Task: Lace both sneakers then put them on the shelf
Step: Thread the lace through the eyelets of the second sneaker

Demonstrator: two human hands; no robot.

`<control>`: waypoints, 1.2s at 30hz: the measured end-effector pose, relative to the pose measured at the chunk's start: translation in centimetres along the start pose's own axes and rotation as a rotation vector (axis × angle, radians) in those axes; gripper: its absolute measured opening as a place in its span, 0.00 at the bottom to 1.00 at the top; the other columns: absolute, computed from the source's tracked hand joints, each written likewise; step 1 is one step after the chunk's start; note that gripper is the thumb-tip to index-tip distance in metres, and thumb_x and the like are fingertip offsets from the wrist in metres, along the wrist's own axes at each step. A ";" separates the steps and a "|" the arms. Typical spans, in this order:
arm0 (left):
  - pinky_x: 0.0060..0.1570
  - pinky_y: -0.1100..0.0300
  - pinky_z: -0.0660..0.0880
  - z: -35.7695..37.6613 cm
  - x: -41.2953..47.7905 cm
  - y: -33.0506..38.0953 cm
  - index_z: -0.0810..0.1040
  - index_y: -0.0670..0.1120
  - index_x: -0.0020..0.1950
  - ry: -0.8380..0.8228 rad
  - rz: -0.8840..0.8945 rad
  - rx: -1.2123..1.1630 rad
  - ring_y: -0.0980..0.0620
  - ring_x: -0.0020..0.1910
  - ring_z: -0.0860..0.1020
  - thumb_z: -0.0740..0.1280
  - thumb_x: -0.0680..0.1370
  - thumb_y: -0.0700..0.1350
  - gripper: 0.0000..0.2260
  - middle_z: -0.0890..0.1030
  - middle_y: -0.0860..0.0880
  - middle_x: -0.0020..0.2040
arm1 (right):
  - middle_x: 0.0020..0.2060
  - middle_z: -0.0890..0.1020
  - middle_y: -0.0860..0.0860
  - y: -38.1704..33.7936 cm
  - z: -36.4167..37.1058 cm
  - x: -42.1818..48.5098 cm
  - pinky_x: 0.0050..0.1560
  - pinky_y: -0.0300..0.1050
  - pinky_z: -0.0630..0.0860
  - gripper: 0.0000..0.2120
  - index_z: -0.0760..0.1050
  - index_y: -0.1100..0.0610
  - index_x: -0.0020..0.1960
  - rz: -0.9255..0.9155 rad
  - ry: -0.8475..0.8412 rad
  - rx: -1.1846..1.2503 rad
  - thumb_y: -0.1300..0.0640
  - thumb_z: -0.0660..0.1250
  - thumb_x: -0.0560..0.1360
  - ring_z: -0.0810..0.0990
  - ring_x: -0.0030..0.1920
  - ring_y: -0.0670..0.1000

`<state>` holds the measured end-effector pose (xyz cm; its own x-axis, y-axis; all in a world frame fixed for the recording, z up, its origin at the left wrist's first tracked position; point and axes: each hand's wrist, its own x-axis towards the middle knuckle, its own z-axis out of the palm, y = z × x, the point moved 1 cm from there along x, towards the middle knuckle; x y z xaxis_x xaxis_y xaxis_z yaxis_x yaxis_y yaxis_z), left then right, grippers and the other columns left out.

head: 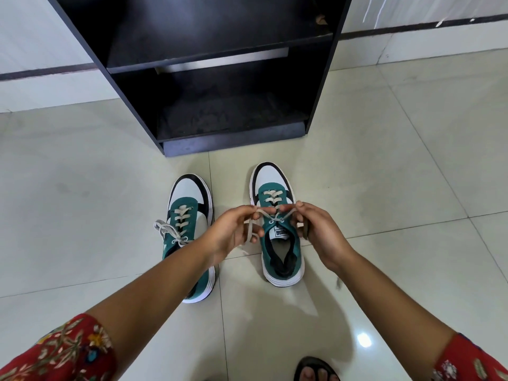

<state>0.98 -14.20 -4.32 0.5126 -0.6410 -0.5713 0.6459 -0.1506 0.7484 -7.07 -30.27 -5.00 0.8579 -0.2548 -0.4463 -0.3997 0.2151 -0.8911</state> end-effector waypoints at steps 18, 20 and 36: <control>0.27 0.65 0.62 -0.1 0.4 -0.3 0.75 0.45 0.46 0.087 0.200 0.315 0.55 0.26 0.63 0.51 0.81 0.42 0.13 0.74 0.49 0.36 | 0.27 0.67 0.46 0.5 1.1 0.8 0.27 0.37 0.60 0.14 0.70 0.53 0.38 0.122 -0.020 0.192 0.52 0.53 0.80 0.62 0.28 0.46; 0.27 0.66 0.61 0.3 0.3 -0.2 0.77 0.47 0.52 0.066 0.288 0.327 0.56 0.25 0.63 0.50 0.82 0.40 0.15 0.74 0.50 0.33 | 0.29 0.68 0.45 0.3 1.4 0.6 0.29 0.38 0.60 0.14 0.75 0.53 0.45 0.088 -0.026 0.130 0.51 0.52 0.80 0.64 0.29 0.44; 0.21 0.68 0.58 0.4 1.1 0.5 0.66 0.51 0.64 -0.034 0.126 0.185 0.58 0.19 0.62 0.58 0.80 0.40 0.13 0.74 0.50 0.28 | 0.32 0.72 0.52 -0.4 2.2 0.3 0.28 0.33 0.63 0.07 0.62 0.55 0.50 -0.124 -0.153 -0.063 0.67 0.54 0.79 0.68 0.28 0.43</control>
<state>1.67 -15.25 -4.43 0.5613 -0.6881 -0.4598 0.4611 -0.2014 0.8642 -5.91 -28.36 -4.64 0.9389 -0.1283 -0.3195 -0.3033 0.1306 -0.9439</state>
